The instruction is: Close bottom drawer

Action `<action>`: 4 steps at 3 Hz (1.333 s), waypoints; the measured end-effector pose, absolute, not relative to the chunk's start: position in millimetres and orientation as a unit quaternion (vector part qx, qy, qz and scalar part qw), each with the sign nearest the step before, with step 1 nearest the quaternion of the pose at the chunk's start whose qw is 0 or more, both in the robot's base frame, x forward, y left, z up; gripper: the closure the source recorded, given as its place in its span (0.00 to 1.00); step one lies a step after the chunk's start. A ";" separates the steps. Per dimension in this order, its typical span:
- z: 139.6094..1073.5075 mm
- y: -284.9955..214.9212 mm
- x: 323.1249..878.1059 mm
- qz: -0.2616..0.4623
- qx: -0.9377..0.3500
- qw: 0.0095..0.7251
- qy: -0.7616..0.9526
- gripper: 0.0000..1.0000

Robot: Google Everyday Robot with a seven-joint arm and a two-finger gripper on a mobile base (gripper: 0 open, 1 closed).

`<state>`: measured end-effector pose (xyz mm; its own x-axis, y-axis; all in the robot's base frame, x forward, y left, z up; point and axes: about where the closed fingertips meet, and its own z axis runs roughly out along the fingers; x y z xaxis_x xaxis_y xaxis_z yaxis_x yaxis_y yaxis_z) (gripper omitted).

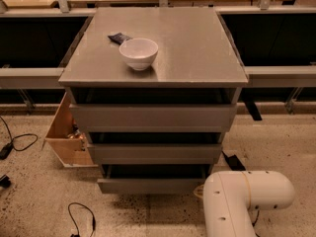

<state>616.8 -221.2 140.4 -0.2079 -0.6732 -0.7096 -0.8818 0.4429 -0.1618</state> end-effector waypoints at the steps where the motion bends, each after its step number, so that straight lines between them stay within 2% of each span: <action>1: 140.4 -221.2 616.8 0.141 -0.509 0.371 0.764 0.27; 2: 140.4 -221.1 616.8 0.141 -0.509 0.371 0.764 0.00; 3: 140.4 -221.1 616.8 0.141 -0.509 0.371 0.764 0.00; 4: 140.3 -221.0 616.8 0.141 -0.509 0.371 0.764 0.23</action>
Offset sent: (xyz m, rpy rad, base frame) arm 0.0000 0.0000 0.0000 0.0000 0.0000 0.0000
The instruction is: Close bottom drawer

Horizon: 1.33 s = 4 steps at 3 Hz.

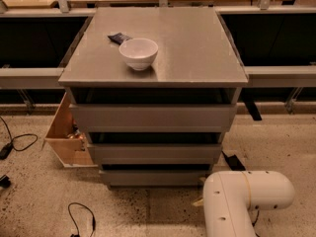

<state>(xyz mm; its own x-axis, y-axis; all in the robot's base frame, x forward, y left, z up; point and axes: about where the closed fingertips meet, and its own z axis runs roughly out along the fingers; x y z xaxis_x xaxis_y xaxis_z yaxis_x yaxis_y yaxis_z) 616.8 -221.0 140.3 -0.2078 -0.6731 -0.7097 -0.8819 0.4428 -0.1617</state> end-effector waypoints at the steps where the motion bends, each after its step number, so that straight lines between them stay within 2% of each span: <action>1: 140.4 -221.0 616.8 0.141 -0.509 0.371 0.764 0.47; 3: 188.5 -216.4 588.7 0.103 -0.516 0.355 0.773 0.93; 4: 247.6 -206.7 568.0 0.084 -0.522 0.374 0.762 1.00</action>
Offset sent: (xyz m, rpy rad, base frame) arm -0.0655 0.0053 0.0413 -0.1109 0.0639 0.0176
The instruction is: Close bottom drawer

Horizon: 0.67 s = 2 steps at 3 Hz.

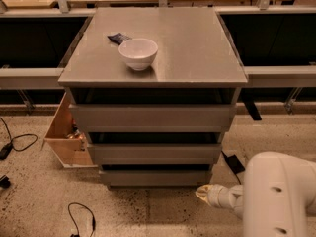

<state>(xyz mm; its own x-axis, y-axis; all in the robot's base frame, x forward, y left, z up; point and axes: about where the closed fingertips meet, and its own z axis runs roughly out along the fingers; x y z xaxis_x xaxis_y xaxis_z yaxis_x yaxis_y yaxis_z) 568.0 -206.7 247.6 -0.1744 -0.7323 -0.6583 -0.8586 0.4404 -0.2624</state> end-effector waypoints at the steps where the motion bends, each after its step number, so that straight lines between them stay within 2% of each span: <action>1: 341.7 -192.9 522.1 0.071 -0.527 0.400 0.746 1.00; 2: 416.9 -183.5 497.5 0.052 -0.531 0.421 0.733 1.00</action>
Offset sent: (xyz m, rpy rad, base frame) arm -0.0852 0.0325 0.3143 -0.0488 -0.2861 0.0059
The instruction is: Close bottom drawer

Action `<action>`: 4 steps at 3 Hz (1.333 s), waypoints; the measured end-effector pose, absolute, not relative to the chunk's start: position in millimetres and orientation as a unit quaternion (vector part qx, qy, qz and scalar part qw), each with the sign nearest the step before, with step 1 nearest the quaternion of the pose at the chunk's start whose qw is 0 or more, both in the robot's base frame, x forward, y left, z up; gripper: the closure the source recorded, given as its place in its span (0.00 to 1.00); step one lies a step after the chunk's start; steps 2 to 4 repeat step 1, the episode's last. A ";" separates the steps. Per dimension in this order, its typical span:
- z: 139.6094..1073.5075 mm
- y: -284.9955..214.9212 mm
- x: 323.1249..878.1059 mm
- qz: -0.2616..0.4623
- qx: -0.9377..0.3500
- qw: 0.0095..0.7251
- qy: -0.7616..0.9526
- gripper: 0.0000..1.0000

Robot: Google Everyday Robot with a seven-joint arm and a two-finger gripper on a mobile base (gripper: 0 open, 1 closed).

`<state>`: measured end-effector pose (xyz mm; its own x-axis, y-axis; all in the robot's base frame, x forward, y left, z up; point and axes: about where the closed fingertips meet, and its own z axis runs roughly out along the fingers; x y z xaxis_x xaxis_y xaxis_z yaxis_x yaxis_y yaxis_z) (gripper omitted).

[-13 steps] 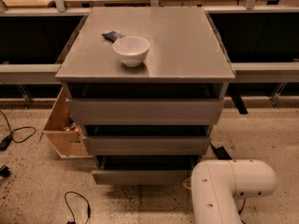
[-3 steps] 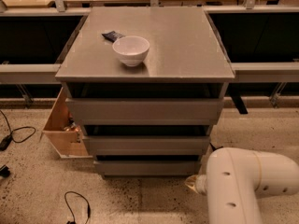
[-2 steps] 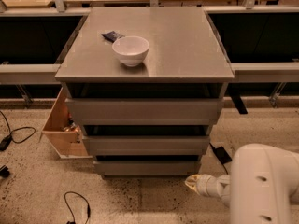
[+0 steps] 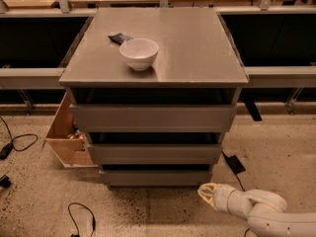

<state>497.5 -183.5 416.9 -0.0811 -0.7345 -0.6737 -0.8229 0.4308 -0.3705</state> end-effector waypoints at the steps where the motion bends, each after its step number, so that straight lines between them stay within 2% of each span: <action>1: 525.2 -166.9 506.4 -0.005 -0.553 0.442 0.707 1.00; 4: 525.2 -166.9 506.4 -0.005 -0.553 0.442 0.707 1.00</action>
Offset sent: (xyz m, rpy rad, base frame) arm 0.0000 0.0000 0.0000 0.0000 0.0000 0.0000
